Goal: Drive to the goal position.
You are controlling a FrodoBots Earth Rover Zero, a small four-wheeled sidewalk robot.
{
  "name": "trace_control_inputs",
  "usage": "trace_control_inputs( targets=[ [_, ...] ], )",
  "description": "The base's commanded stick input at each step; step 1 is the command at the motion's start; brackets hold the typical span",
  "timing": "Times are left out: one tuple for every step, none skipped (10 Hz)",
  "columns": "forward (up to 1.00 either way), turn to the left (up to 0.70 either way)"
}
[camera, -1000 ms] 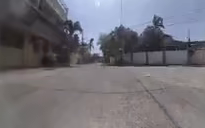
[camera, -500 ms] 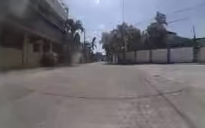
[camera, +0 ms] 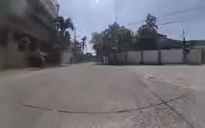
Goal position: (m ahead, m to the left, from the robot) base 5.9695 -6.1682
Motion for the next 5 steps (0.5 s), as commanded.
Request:
trace_control_inputs(
  targets=[
    [0.85, -0.34],
    [0.85, -0.34],
    [0.85, -0.34],
    [0.85, -0.34],
    [0.85, -0.34]
  ],
)
